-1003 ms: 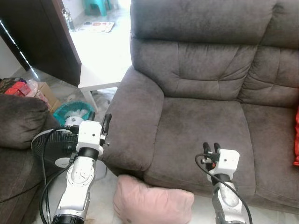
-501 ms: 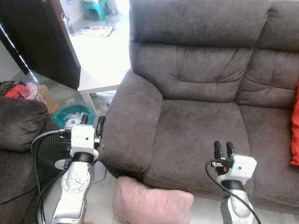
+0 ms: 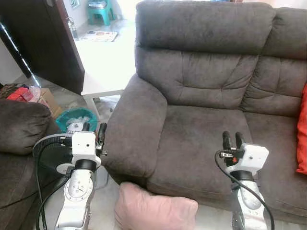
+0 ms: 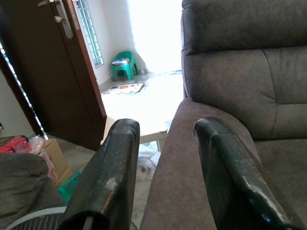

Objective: Move the pillow to the sofa from floor

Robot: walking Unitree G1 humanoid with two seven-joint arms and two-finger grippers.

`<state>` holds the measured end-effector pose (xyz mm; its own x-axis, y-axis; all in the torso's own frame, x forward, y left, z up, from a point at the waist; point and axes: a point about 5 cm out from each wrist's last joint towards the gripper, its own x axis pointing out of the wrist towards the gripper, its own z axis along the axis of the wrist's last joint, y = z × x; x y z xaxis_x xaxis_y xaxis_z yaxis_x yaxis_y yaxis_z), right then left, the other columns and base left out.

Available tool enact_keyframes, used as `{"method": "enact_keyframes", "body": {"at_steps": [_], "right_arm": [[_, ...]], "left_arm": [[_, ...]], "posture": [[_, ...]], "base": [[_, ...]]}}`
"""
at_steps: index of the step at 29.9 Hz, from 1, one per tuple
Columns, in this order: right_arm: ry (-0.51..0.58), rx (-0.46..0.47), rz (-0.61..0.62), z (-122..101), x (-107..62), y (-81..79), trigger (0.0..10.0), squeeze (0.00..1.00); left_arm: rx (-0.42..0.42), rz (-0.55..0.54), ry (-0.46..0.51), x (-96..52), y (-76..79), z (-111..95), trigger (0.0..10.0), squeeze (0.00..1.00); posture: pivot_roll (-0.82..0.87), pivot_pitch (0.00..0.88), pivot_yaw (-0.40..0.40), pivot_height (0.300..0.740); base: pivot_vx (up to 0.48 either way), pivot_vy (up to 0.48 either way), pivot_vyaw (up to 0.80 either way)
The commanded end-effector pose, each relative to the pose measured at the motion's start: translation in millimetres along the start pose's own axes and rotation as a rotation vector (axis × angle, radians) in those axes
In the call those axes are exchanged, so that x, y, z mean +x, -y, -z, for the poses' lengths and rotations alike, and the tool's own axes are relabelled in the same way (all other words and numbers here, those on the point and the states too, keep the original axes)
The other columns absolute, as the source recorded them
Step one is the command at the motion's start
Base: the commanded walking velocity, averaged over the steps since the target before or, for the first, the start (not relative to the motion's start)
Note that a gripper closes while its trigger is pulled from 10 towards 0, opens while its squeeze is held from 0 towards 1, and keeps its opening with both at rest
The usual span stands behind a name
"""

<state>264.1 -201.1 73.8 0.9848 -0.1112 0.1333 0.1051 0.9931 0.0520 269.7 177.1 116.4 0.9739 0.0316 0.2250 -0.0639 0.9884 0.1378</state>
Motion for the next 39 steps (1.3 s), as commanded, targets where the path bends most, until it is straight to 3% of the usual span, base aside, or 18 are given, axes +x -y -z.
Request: {"method": "enact_keyframes", "body": {"at_steps": [1, 19, 33, 39], "right_arm": [[0.006, 0.0, 0.0, -4.7, 3.6, -0.6, 10.0, 0.0], [-0.041, -0.015, 0.023, -4.1, 6.1, 1.2, 10.0, 0.0], [-0.065, -0.009, 0.003, -2.0, 6.1, -3.3, 10.0, 0.0], [-0.06, -0.007, -0.007, -2.0, 4.9, -4.0, 10.0, 0.0]], "left_arm": [[-0.003, -0.013, -0.012, 2.5, -2.1, 0.5, 10.0, 0.0], [-0.007, 0.003, -0.027, 3.1, -0.2, 1.5, 10.0, 0.0], [-0.006, 0.006, -0.03, 2.7, 0.1, 1.4, 10.0, 0.0], [-0.006, 0.009, -0.032, 3.0, 1.4, 1.0, 10.0, 0.0]], "posture": [[0.1, 0.044, -0.011, 0.74], [0.1, 0.072, -0.007, 0.74], [0.1, 0.076, -0.006, 0.671], [0.1, 0.077, -0.007, 0.671]], "base": [[0.0, 0.0, 0.0], [0.0, 0.0, 0.0], [0.0, 0.0, 0.0], [0.0, 0.0, 0.0]]}}
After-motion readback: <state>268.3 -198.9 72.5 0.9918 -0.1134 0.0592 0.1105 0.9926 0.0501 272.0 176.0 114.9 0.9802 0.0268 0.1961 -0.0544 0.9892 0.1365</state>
